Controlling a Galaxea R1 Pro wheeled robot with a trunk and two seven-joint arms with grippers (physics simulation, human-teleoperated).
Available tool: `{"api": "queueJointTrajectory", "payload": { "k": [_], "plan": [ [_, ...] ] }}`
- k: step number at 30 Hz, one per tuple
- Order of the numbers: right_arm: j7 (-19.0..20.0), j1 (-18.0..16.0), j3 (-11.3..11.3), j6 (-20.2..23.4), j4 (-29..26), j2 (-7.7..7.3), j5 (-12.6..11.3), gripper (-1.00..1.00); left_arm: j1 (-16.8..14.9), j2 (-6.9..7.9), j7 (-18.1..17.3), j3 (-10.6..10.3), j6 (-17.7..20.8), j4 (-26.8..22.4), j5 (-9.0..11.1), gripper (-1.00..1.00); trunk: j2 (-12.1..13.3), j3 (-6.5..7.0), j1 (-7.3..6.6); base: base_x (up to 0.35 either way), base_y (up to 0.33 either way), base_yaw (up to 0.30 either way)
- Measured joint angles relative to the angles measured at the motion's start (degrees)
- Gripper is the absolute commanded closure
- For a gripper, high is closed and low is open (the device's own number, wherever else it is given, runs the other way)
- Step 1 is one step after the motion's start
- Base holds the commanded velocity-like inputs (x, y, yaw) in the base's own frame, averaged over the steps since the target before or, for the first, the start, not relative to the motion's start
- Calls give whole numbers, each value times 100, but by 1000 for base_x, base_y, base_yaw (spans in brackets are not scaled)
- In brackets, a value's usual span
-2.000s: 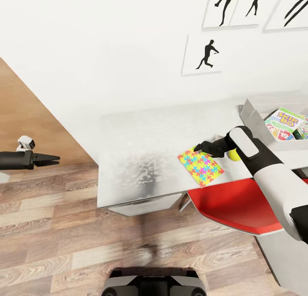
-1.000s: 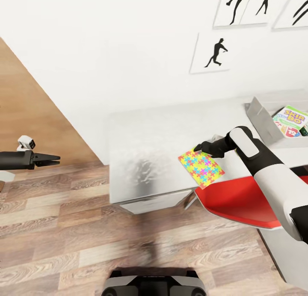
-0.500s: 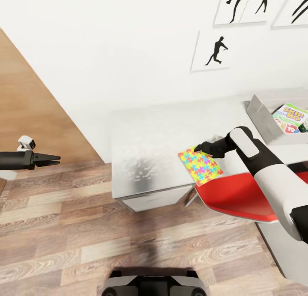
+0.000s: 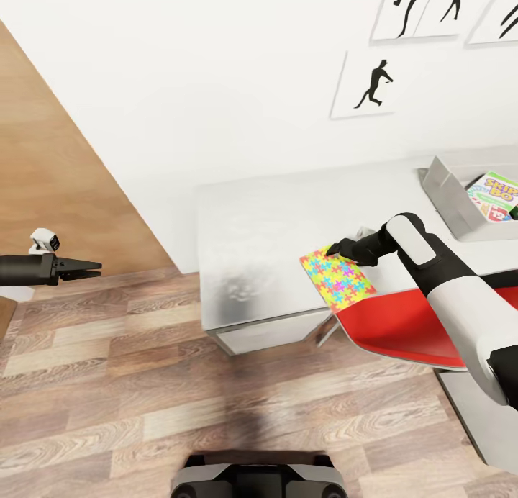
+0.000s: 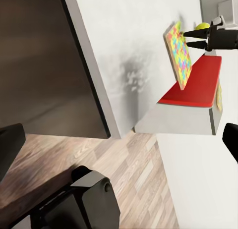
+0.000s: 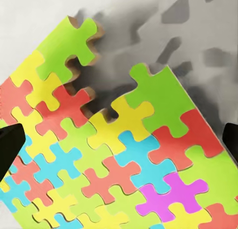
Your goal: Put all the toys in the child's room - the three board games (two on the bed and one on the table), the two jigsaw puzzles on the table, and the tennis ball on the table - inside the toy box on the table in the child's room.
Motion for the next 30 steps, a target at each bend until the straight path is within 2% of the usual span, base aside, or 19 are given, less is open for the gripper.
{"api": "queueJointTrajectory", "payload": {
  "k": [6,22,30],
  "plan": [
    [1,0,0,-1,0,3,0,-100,-1,0,0,-2,0,-2,1,-100,0,0,0,0,177,0],
    [12,9,0,0,0,-2,-1,-100,-1,0,0,-2,0,6,1,-100,0,0,0,-56,62,0],
    [316,10,6,-1,-1,-3,6,-100,-1,0,0,-2,0,4,1,-100,0,0,0,-6,126,0]
  ]
}}
